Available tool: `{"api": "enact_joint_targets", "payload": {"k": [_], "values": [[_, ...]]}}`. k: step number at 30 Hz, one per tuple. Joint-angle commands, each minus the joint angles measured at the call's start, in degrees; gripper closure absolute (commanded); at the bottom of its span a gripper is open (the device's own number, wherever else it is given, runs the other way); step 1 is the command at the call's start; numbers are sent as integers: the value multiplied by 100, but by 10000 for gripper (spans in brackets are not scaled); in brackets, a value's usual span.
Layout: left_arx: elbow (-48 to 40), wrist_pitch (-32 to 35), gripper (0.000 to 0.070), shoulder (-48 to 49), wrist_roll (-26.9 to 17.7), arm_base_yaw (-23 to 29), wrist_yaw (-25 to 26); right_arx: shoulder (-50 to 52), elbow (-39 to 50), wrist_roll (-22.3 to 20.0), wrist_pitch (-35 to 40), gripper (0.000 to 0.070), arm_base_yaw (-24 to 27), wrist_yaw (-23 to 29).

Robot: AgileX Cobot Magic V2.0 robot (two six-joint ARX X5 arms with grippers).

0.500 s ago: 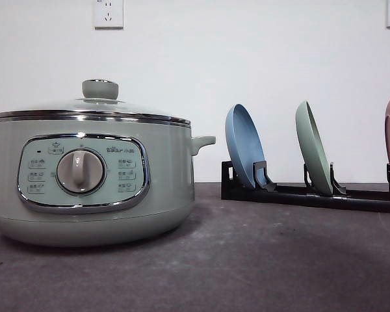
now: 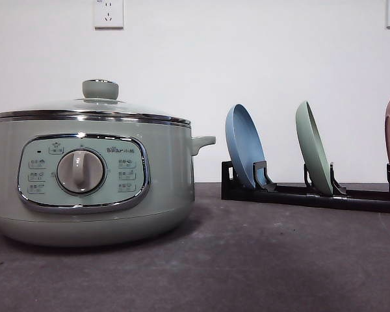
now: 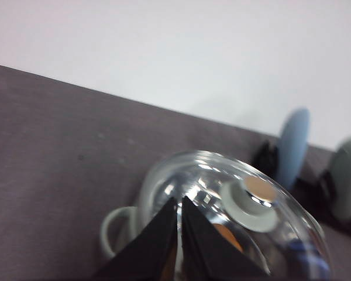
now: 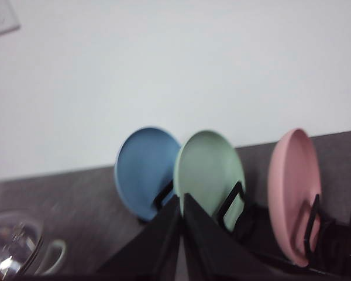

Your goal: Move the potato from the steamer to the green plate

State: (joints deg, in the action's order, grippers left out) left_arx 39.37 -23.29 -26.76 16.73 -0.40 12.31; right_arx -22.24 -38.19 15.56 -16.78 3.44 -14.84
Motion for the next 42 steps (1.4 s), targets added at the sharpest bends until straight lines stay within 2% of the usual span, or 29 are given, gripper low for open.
{"api": "enact_joint_targets", "payload": {"k": [1, 8, 14, 22, 31, 33, 34, 36, 39, 40, 42], "values": [[294, -140, 697, -245, -383, -4, 243, -288, -333, -329, -229, 700, 7, -138], [1194, -1004, 697, -1110, -1015, -7, 1239, -1196, -1282, -933, -1209, 700, 2, -819], [1842, -1654, 697, -1591, -1409, -34, 1819, -1743, -1872, -1368, -1985, 700, -110, -1398], [2467, -2357, 697, -1854, -1879, -282, 1997, -2205, -2389, -1882, -2964, 700, -418, -1559], [2490, -2371, 682, -1854, -1886, -310, 1994, -2255, -2418, -1923, -3040, 700, -527, -1557], [2490, -2367, 629, -1854, -1886, -310, 1992, -2255, -2420, -1922, -3038, 700, -527, -1555], [2490, -2367, 577, -1854, -1886, -310, 1990, -2255, -2418, -1922, -3036, 676, -527, -1555], [2490, -2367, 429, -1854, -1886, -310, 1990, -2255, -2420, -1913, -3024, 544, -527, -1548], [2490, -2367, 182, -1854, -1886, -310, 1990, -2258, -2420, -1855, -2976, 279, -527, -1511], [2490, -2367, 142, -1854, -1886, -310, 1990, -2260, -2418, -1855, -2972, 223, -527, -1511], [2490, -2367, 93, -1854, -1884, -310, 1988, -2260, -2420, -1855, -2970, 192, -527, -1511]]}}
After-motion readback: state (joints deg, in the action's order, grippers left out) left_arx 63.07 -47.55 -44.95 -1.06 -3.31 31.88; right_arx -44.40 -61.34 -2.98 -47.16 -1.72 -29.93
